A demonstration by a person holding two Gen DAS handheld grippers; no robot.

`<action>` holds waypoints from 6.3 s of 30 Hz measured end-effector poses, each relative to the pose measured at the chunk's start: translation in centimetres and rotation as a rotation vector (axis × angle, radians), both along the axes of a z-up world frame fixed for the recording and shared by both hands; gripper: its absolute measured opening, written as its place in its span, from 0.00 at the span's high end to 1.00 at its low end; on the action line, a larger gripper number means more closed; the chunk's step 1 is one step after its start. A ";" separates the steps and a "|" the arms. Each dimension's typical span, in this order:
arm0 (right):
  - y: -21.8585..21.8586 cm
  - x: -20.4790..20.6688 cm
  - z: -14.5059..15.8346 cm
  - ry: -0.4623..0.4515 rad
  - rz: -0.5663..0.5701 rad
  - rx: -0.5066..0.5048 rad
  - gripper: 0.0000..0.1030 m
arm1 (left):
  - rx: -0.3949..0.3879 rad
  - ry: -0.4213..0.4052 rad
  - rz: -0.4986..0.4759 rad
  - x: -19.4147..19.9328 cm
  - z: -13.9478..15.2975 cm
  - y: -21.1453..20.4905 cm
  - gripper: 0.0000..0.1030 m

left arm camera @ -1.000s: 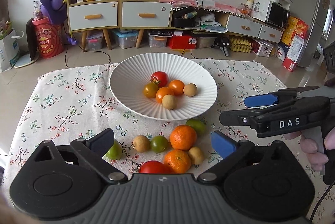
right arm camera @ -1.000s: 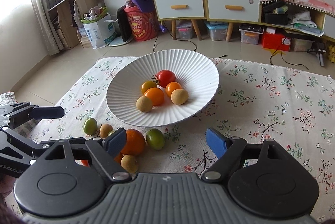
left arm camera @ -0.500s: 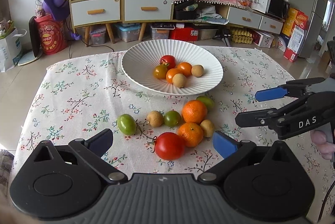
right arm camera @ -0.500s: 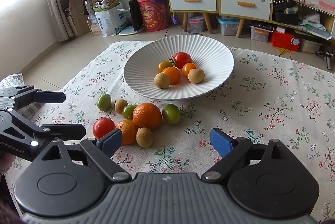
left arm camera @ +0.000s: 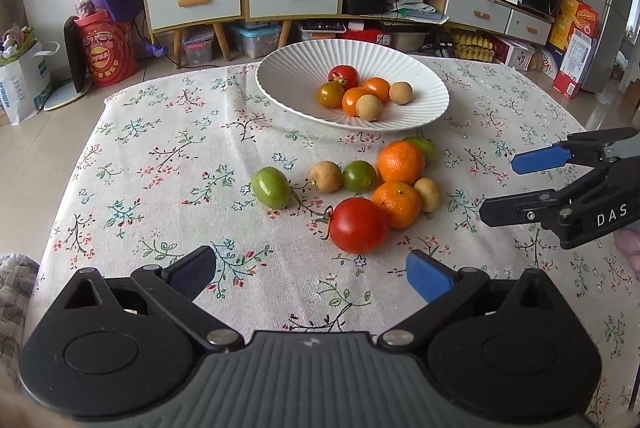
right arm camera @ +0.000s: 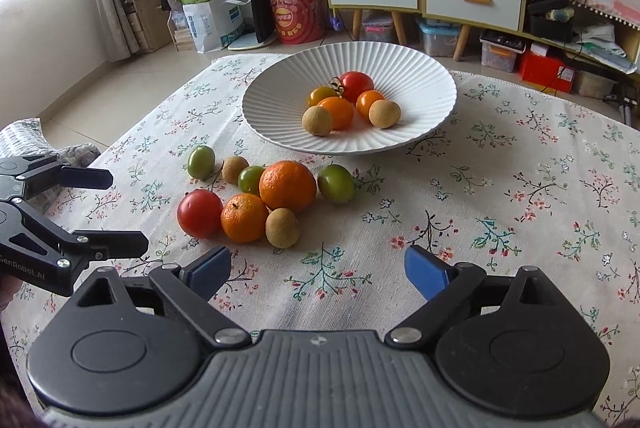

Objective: Organize fruits
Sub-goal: 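Withdraw both open grippers from the bowl back to the fruit cluster, then grasp the large red tomato with the left gripper while the right gripper grasps a tan fruit, then carry the red tomato and tan fruit over the white bowl and lower them, then open both grippers to release the red tomato and tan fruit in the bowl, then withdraw both open grippers from the bowl toward the green tomatoes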

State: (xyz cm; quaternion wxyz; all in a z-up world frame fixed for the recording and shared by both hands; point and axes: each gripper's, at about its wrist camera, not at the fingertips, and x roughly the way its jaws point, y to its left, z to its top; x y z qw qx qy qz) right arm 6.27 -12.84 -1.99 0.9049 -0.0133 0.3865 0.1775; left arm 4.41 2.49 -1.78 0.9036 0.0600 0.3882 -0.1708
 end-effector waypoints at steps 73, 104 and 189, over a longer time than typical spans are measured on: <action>3.5 2.2 -0.6 -0.039 0.079 -0.085 0.78 | 0.039 0.006 -0.058 2.2 -0.9 -2.8 0.67; -0.2 3.8 3.7 -0.135 -0.057 0.040 0.78 | -0.088 -0.074 -0.028 3.9 3.2 -4.3 0.67; -1.1 3.2 3.3 -0.135 -0.091 0.000 0.16 | 0.023 -0.128 -0.002 3.9 3.0 -3.0 0.07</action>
